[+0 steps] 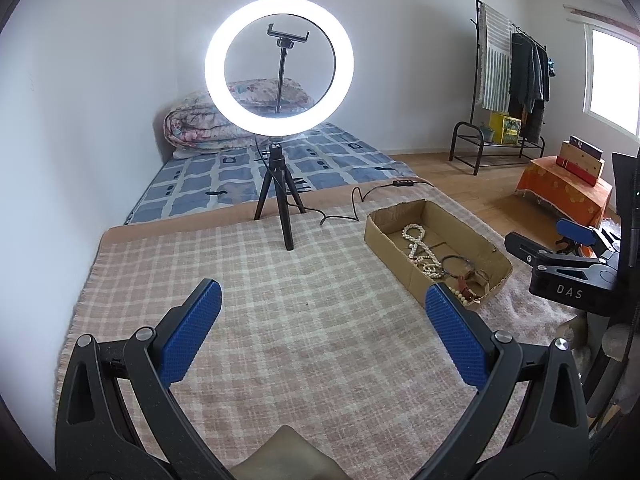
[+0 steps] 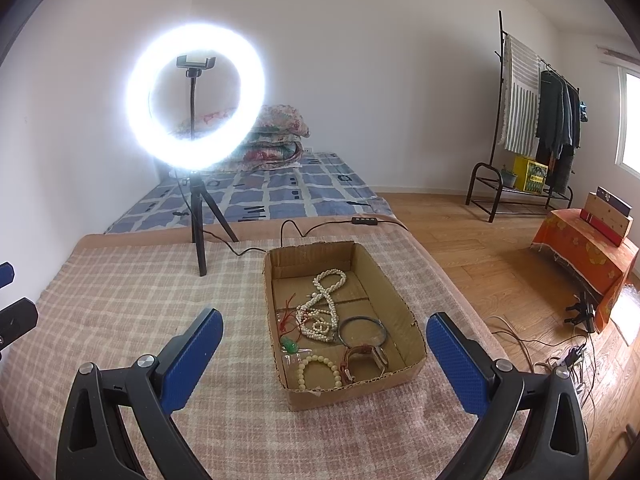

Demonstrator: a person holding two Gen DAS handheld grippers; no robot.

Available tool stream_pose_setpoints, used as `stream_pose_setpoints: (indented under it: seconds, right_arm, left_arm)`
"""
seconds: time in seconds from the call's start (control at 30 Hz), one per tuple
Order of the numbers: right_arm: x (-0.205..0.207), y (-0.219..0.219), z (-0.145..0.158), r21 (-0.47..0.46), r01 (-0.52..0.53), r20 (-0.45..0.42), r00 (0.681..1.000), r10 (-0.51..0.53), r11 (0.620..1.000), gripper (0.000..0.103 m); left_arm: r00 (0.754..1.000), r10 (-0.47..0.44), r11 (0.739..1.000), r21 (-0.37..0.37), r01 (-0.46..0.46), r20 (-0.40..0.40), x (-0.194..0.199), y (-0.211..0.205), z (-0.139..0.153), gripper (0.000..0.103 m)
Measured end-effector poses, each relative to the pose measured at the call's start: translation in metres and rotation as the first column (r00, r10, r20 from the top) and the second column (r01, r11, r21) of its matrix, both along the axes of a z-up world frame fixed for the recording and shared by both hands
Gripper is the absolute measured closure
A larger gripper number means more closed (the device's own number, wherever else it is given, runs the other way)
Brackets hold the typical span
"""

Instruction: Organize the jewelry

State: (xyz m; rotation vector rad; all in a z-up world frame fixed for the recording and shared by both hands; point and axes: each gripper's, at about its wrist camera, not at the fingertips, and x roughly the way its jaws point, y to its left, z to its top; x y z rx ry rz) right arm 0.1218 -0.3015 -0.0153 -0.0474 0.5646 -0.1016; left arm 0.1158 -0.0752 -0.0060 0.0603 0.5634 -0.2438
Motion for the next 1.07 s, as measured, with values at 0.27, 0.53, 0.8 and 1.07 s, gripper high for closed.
stream_pose_setpoints:
  seconds: [0.27,0.53,0.8,1.07]
  right_arm:
    - [0.0,-0.009,-0.003,0.02,0.018,-0.014,1.0,-0.018,1.0,0.0]
    - [-0.003,-0.017,-0.008,0.018,0.041,-0.028,0.999,-0.041,0.999,0.0]
    - [-0.003,-0.018,-0.009,0.017,0.048,-0.031,0.998,-0.047,0.999,0.0]
    - [-0.003,-0.014,-0.009,0.015,0.037,-0.031,0.999,-0.036,0.999,0.0]
  left_arm:
    - [0.998,0.037,0.999,-0.008,-0.037,-0.045,0.005,0.009,-0.005,0.0]
    - [0.998,0.055,0.998,0.024,-0.054,-0.03,-0.003,0.008,-0.004,0.0]
    - [0.998,0.054,0.998,0.023,-0.053,-0.036,-0.005,0.009,-0.004,0.0]
    - [0.998,0.064,0.997,0.033,-0.064,-0.005,-0.007,0.009,-0.004,0.0]
